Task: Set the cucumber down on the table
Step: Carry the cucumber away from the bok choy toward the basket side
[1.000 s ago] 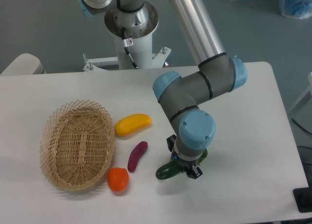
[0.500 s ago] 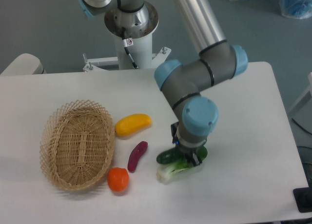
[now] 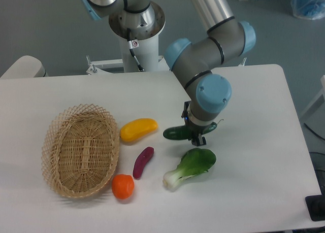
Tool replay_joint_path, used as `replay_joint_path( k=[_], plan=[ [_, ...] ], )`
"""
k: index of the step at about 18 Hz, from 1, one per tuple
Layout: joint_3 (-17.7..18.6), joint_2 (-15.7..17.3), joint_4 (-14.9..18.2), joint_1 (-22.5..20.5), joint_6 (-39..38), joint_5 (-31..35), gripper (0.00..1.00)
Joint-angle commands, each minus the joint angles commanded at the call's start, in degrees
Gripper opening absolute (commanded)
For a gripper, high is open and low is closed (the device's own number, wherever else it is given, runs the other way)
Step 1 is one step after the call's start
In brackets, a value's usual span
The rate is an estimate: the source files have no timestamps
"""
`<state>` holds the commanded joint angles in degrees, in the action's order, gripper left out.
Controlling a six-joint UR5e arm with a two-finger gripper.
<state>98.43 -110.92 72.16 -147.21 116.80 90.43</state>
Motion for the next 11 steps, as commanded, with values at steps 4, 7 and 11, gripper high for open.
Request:
replay_joint_path(
  k=[4,7,11],
  plan=[
    [4.0,1.8,0.0,0.1,1.5,1.2,0.08],
    [6.9,3.9,-0.1,1.1,1.0,1.1,0.09],
    [11.0,5.9,-1.0,3.3,0.5,1.1,0.1]
  ],
)
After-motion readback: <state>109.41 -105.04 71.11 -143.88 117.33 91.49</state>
